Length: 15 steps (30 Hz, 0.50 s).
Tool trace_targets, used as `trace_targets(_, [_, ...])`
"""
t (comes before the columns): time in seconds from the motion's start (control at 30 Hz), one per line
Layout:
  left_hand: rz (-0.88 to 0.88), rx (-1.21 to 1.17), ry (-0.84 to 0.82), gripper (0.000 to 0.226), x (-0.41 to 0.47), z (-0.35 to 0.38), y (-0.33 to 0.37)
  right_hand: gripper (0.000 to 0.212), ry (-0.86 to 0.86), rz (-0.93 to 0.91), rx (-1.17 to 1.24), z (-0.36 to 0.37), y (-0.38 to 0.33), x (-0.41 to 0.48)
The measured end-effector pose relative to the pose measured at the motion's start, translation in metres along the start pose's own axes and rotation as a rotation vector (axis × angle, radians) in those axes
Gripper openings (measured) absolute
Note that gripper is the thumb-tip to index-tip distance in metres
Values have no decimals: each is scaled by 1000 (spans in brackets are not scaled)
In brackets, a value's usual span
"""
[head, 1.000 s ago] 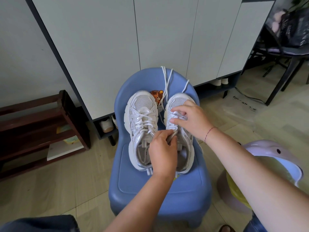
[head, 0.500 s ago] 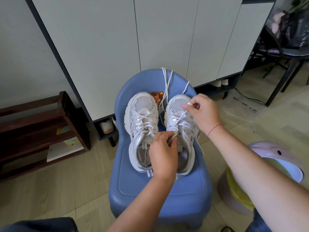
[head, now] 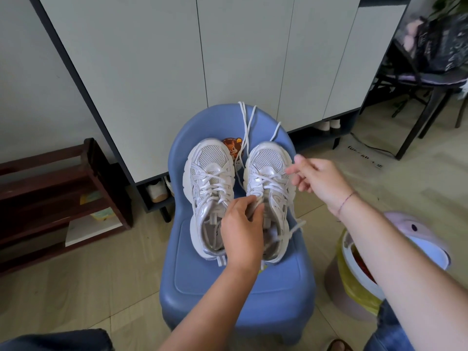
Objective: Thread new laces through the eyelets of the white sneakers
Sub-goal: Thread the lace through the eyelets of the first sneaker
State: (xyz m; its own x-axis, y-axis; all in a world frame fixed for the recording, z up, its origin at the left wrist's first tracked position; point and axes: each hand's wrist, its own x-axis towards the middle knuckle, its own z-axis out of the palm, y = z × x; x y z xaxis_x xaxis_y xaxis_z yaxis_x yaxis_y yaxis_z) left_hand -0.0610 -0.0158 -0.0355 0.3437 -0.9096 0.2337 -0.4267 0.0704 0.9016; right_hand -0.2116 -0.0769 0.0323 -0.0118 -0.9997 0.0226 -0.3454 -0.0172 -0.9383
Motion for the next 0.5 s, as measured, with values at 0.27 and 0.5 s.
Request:
trace_targets(0.27, [100,16,-9,21,4,4,2,18,157,-31,-228,25,36,-9])
trace_targets(0.5, [169,69,-38,20,15,10,3,27,57,-88,-304,25,35,-12])
